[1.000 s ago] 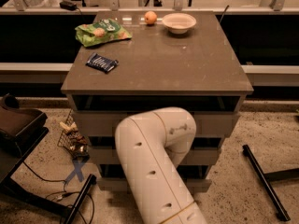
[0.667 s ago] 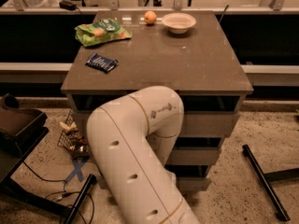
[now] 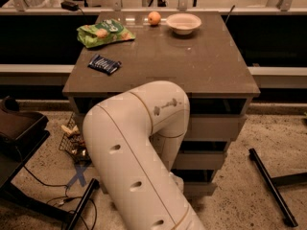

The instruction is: Open bottom drawer

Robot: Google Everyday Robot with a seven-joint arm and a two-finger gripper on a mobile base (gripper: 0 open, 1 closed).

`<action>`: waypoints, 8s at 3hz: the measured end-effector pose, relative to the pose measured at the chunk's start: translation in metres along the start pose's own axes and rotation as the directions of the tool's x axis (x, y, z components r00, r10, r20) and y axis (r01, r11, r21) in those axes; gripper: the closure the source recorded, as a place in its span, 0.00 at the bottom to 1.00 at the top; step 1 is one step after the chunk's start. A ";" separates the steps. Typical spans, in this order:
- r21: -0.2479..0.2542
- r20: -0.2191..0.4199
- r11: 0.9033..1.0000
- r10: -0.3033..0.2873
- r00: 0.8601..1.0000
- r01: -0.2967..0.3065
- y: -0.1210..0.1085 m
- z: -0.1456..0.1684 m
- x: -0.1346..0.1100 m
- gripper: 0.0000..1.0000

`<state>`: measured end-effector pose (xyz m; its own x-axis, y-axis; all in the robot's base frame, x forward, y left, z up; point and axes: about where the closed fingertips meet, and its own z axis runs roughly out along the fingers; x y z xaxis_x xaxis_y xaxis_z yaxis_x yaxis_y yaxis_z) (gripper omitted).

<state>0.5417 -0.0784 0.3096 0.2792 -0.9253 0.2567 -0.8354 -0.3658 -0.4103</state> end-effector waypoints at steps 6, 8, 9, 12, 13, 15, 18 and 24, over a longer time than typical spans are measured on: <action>0.213 0.058 0.973 0.081 0.995 -0.092 0.005 0.083 0.008 0.41; 0.214 0.058 0.973 0.081 0.995 -0.091 0.005 0.083 0.007 0.67; 0.214 0.058 0.973 0.081 0.995 -0.092 0.005 0.083 0.007 0.45; -0.202 -0.084 0.976 0.067 0.994 -0.083 0.085 0.099 0.013 0.91; -0.233 -0.086 0.968 0.072 0.994 -0.090 0.093 0.099 0.012 0.96; -0.111 -0.049 0.988 0.106 0.993 -0.111 0.053 0.090 0.019 0.42; -0.012 -0.032 0.991 0.136 0.990 -0.137 0.015 0.083 0.029 0.00; -0.184 0.013 0.965 0.192 0.981 -0.186 0.065 0.163 0.028 1.00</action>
Offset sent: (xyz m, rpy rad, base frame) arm 0.0478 -0.0129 -0.0672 0.1099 -0.1860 0.0131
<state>0.5723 -0.1440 0.1475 0.1199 -0.9796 0.1615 -0.9452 -0.1624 -0.2831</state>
